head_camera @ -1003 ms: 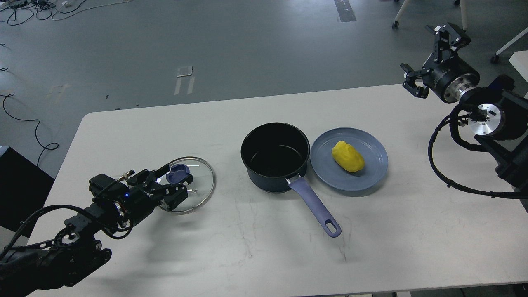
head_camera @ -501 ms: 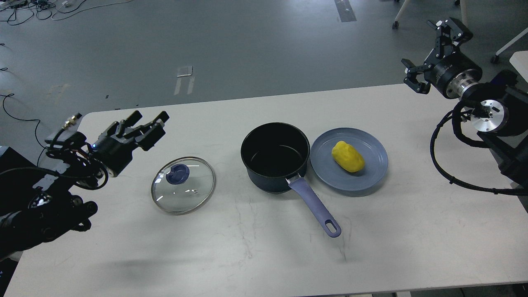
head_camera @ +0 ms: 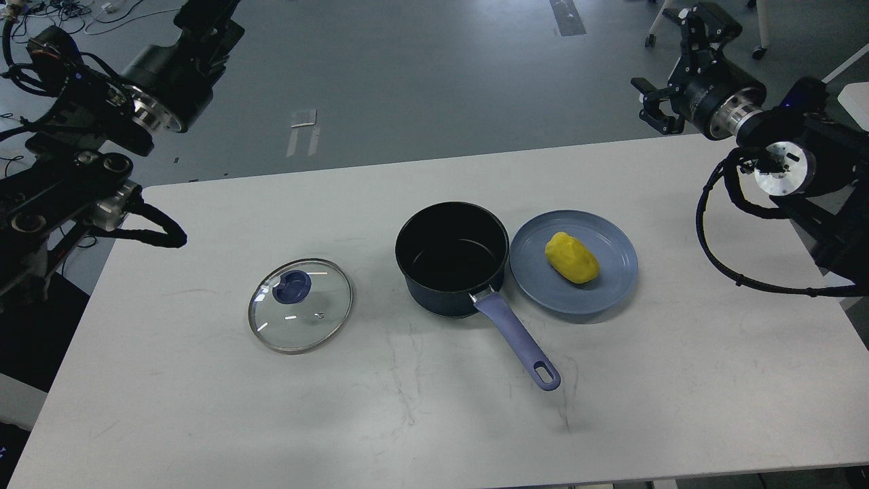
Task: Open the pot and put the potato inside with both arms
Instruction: 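Reach the right gripper to the yellow potato on the plate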
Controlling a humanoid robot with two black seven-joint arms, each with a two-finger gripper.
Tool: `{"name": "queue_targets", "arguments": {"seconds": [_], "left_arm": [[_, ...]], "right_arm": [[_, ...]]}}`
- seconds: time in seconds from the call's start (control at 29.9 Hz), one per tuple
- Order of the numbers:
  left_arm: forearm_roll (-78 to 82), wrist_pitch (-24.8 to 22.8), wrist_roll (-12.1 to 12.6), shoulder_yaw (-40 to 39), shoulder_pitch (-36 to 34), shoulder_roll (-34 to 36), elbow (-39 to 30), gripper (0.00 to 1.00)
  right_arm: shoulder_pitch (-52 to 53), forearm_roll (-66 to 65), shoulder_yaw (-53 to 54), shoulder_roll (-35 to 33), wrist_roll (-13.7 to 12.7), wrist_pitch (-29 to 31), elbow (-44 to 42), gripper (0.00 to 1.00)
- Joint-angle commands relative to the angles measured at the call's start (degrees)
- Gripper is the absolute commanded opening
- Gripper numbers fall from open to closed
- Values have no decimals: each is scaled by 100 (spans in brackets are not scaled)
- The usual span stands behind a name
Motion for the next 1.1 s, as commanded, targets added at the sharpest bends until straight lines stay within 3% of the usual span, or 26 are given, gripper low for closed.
{"name": "queue_targets", "arguments": {"seconds": [0.0,0.17,0.23,0.37,0.47,0.57,0.8,0.97,1.07], "left_arm": [[-741,-569,336,-135,131,-247,-7,98],[-1284,-859,406,-275,201,-729,299,98],[-1488,-859,468,-390,289,-853,414,98],[-1717,-1016,1037,-960,666,-959,494,98],[-1708,-1341,1223,-1172,860,-977,494,98],[-1717,-1439,1250,-1190,878,-968,494,98],[-1717,-1606,1364,-1190,1002,-942,485,98],[-1717,-1624,1347,-1190,1019,-933,485,98],[-1708,-1624,1329,-1181,1037,-951,485,98]], "right_arm": [[161,-764,-417,-28,224,6,239,100],[231,-3196,-813,-239,874,6,424,100],[214,-3594,-866,-239,945,6,424,100],[258,-4508,-1146,-248,990,-81,406,100],[310,-5131,-1436,-256,990,-108,389,100],[416,-6037,-1997,-265,990,-283,354,99],[416,-6426,-2720,-221,1007,-600,327,99],[442,-6848,-3405,-256,1332,-609,301,99],[477,-6866,-3652,-256,1385,-609,266,98]]}}
